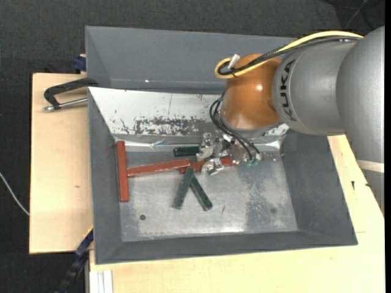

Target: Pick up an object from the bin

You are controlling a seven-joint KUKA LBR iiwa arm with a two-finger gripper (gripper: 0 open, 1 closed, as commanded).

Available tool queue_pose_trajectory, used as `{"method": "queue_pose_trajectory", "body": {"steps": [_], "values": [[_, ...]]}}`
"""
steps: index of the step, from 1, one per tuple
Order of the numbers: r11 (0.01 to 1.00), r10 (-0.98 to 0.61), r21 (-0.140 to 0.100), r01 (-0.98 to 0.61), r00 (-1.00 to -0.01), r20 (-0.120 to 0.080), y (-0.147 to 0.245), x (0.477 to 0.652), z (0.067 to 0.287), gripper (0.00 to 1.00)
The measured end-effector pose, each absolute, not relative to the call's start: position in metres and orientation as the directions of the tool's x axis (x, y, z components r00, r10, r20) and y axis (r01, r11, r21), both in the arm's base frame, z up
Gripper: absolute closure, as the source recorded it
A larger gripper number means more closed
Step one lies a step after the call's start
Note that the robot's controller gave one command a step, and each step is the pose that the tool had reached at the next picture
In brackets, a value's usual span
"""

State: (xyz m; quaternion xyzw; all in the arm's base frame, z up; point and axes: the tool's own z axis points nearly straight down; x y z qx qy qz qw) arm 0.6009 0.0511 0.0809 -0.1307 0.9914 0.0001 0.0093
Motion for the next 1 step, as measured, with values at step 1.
{"method": "queue_pose_trajectory", "body": {"steps": [1], "values": [[0.931,-0.366,-0.001,-0.366,-0.930,-0.008,0.0580,0.5909,0.2305,1.00]]}}
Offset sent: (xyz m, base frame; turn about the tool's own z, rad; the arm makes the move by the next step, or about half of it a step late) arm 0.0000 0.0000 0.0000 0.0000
